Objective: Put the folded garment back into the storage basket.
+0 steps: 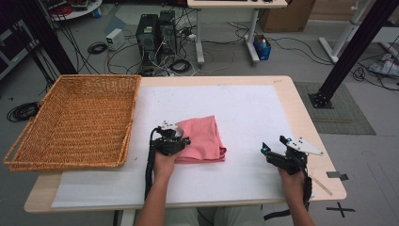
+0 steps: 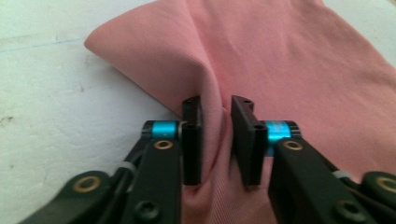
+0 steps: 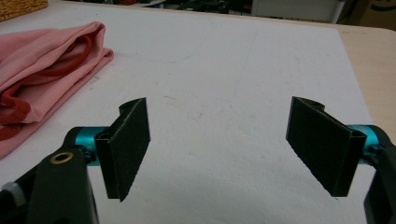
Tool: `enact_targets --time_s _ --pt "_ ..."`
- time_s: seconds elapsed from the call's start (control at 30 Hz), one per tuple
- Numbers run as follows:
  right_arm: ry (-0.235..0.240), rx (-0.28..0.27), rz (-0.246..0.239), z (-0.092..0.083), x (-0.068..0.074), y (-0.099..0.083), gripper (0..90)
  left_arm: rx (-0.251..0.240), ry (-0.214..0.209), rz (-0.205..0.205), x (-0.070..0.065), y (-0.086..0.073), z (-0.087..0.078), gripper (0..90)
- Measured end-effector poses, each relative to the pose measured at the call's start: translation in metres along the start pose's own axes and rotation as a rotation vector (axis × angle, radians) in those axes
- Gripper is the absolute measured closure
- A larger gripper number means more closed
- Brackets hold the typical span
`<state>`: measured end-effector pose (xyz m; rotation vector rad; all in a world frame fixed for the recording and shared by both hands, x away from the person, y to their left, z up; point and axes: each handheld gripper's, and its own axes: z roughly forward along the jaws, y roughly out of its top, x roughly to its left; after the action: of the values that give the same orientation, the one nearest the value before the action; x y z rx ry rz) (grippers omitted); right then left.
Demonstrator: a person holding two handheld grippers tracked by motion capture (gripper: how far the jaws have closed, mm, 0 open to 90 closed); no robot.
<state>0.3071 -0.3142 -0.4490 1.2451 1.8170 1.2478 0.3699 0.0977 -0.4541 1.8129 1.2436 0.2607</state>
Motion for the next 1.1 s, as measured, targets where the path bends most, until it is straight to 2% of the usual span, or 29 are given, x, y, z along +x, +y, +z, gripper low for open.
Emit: enact_targets --time_s 0.07,0.13,0.2,0.33,0.4,0.47,0.7,0.8,0.97,1.1 --pt "-0.001 0.0 0.002 0.0 0.0 0.0 21.4 -0.013 -0.032 -0.008 0.004 0.0 -0.002 78.4" --pt "-0.001 0.0 0.003 0.0 0.0 0.0 21.4 -0.041 -0.045 0.028 0.003 0.001 -0.005 79.2" --pt "0.0 0.001 0.008 0.0 0.0 0.0 21.4 -0.076 -0.064 0.044 0.001 0.002 -0.009 79.5" --pt "-0.001 0.0 0.007 0.0 0.0 0.0 21.4 -0.18 -0.13 0.095 -0.006 0.006 -0.021 79.9" --pt "-0.002 -0.002 0.004 0.0 0.0 0.0 21.5 -0.208 -0.148 0.127 -0.011 0.008 -0.027 80.1" --pt "0.0 -0.002 0.005 0.0 0.0 0.0 21.5 -0.219 -0.162 0.149 -0.014 0.011 -0.031 80.2" --pt "0.001 -0.008 0.001 -0.001 0.0 0.0 21.6 -0.291 -0.225 0.289 -0.035 0.032 -0.055 80.4" --pt "0.001 -0.006 0.001 -0.001 0.0 0.0 21.6 -0.312 -0.237 0.314 -0.037 0.041 -0.063 80.4" --pt "-0.001 -0.009 0.005 -0.001 0.0 0.0 21.6 -0.332 -0.253 0.333 -0.036 0.056 -0.074 80.4" --pt "-0.001 -0.009 0.006 -0.001 0.0 0.0 21.6 -0.346 -0.267 0.384 -0.038 0.073 -0.086 80.4"
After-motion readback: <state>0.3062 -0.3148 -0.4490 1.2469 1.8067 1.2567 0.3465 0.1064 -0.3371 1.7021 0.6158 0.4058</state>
